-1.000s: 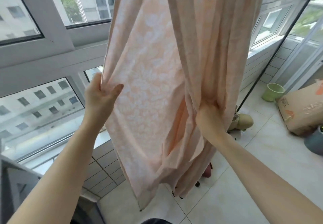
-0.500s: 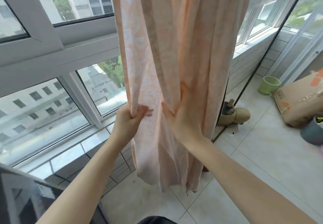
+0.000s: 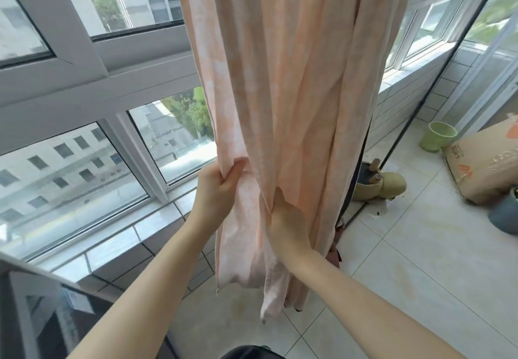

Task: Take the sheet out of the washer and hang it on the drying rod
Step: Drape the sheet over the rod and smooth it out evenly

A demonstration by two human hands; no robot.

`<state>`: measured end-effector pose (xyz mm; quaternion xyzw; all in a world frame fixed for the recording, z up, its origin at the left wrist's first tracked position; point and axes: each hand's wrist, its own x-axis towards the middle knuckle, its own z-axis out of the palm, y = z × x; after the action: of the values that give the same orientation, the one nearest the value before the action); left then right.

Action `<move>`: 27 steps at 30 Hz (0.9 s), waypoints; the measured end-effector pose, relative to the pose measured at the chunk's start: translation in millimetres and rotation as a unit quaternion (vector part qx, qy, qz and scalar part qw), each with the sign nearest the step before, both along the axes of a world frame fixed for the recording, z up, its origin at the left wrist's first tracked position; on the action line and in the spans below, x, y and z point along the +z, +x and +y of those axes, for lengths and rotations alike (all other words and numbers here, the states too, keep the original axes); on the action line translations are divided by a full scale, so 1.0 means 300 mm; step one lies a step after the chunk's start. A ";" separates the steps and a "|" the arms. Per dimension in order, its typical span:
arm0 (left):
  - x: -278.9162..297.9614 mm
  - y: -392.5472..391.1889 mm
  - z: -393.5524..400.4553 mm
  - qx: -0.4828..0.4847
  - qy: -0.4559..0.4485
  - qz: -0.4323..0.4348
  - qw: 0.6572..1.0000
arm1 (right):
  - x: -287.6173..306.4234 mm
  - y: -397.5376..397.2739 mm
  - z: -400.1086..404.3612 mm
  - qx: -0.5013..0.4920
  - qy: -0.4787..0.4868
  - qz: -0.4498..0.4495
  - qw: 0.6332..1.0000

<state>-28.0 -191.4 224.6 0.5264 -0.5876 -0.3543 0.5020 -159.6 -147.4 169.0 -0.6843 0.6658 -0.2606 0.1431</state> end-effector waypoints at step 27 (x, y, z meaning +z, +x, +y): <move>0.241 0.030 0.065 -0.019 -0.116 0.094 0.989 | 0.348 -0.036 -0.011 0.016 -0.204 -0.192 0.960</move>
<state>-19.1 -171.8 297.0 0.4177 -0.5849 -0.3413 0.6058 -170.3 -150.7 273.5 -0.6465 0.5475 -0.5153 0.1295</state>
